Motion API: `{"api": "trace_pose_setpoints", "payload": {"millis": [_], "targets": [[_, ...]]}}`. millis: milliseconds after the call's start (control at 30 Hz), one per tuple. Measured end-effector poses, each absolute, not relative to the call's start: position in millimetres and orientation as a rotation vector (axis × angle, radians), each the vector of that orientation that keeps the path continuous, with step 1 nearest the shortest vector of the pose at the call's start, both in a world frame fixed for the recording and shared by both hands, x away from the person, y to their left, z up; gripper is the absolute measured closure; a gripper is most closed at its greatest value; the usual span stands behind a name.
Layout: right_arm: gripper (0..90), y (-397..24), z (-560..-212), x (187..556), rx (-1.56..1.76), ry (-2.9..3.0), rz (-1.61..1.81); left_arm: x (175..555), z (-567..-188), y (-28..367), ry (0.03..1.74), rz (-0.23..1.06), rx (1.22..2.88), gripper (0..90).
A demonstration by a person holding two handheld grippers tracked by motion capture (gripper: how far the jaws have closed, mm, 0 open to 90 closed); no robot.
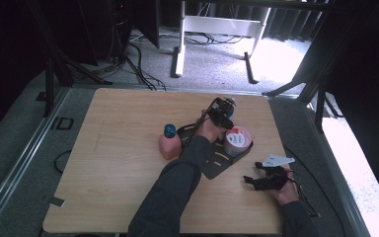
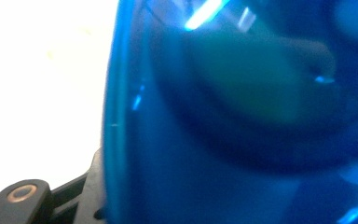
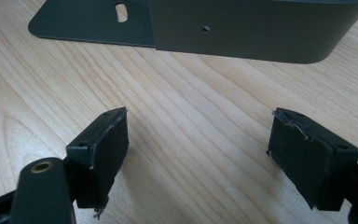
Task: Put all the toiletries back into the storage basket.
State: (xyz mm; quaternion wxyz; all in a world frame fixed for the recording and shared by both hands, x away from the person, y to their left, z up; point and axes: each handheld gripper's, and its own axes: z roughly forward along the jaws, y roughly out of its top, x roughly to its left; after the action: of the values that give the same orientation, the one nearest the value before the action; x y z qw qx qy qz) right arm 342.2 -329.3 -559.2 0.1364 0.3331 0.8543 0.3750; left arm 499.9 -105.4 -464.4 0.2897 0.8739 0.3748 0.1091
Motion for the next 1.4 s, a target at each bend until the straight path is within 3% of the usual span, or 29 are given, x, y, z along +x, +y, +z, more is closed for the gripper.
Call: {"api": "trace_pose_setpoints", "payload": {"millis": [267, 1067, 1400], "targets": [[19.6, -329, -559, 342, 0.963, 2.474, 1.085, 501, -465, -106, 1.006, 0.283, 2.315, 53.2], [19.5, -329, -559, 342, 0.965, 2.473, 1.086, 492, -459, -102, 1.006, 0.257, 2.301, 38.6], [19.4, -329, -559, 342, 0.965, 2.474, 1.087, 487, -459, -92, 1.005, 0.255, 2.308, 38.4]]}}
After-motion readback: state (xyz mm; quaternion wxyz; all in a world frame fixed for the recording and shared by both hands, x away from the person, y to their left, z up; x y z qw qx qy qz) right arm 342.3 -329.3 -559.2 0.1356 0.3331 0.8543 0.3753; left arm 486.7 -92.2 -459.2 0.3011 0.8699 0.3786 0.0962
